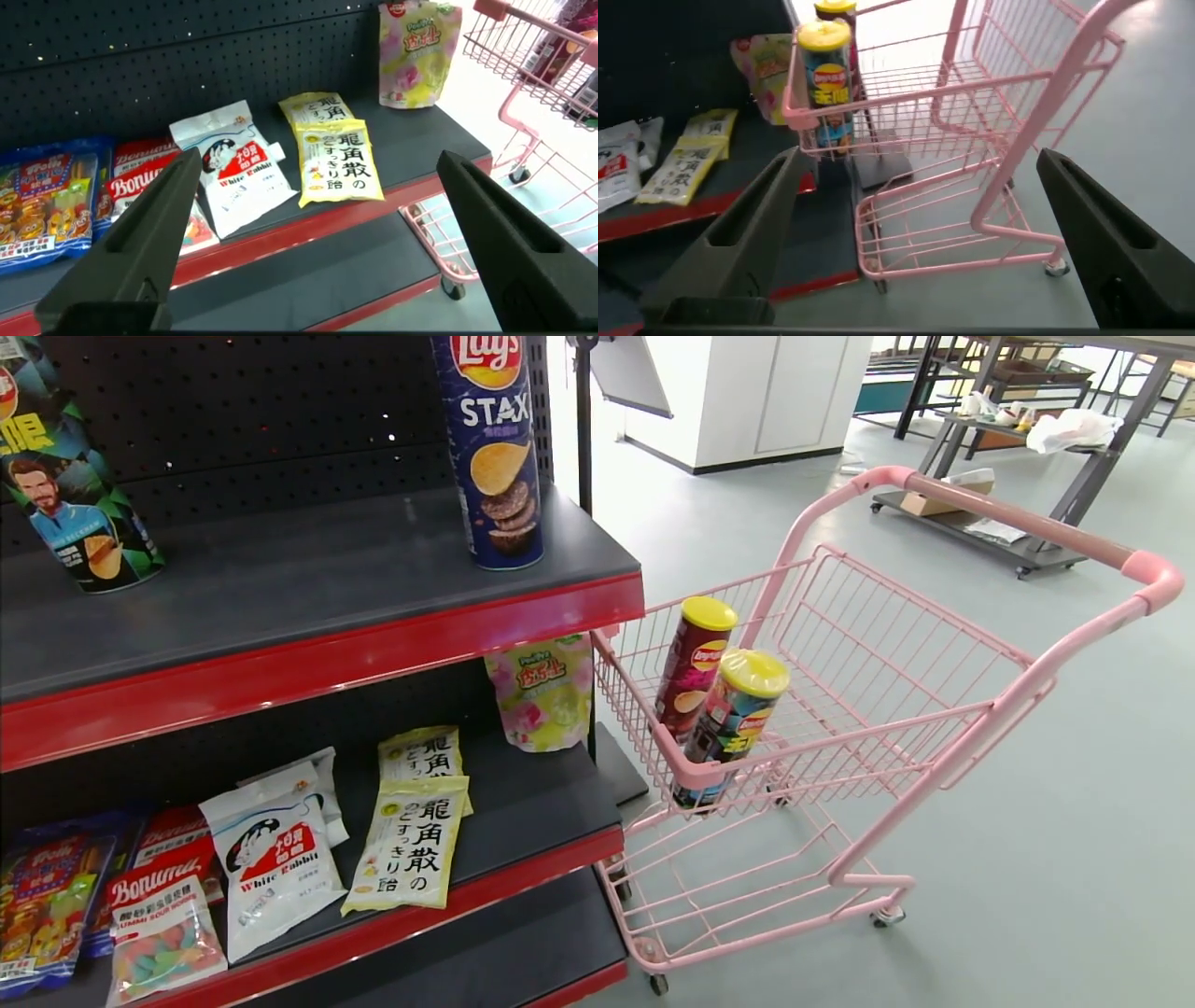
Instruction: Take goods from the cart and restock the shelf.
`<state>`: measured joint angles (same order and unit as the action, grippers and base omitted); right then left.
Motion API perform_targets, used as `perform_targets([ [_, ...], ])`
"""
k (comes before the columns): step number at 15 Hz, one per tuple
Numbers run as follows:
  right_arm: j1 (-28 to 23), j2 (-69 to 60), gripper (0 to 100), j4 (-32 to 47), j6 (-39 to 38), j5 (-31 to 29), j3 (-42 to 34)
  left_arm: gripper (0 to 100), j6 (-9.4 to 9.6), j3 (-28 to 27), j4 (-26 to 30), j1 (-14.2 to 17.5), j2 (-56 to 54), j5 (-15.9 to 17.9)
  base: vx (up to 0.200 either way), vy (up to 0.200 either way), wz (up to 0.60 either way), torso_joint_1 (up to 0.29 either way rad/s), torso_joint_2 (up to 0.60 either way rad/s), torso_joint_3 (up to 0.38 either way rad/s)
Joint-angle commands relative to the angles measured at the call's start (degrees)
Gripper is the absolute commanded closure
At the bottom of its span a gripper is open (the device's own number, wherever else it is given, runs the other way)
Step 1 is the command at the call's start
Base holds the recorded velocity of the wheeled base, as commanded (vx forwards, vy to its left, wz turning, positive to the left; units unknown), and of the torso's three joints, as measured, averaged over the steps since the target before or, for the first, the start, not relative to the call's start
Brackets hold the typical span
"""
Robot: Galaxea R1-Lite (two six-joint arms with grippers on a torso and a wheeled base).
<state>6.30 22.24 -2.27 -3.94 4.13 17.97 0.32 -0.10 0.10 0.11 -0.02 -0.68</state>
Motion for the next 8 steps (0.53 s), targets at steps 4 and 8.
perform_targets([
  [4,9.34,48.69,0,-31.92,-1.69,6.24,2.51,0,-0.05,0.01,-0.01,0.07,0.02,-0.02,0.0,0.0,0.0,0.0,0.0,0.0],
  [8,9.43,65.74,0,-41.85,-1.69,10.28,3.56,0,0.03,0.01,-0.01,0.07,0.02,-0.02,0.0,0.0,0.0,0.0,0.0,0.0],
])
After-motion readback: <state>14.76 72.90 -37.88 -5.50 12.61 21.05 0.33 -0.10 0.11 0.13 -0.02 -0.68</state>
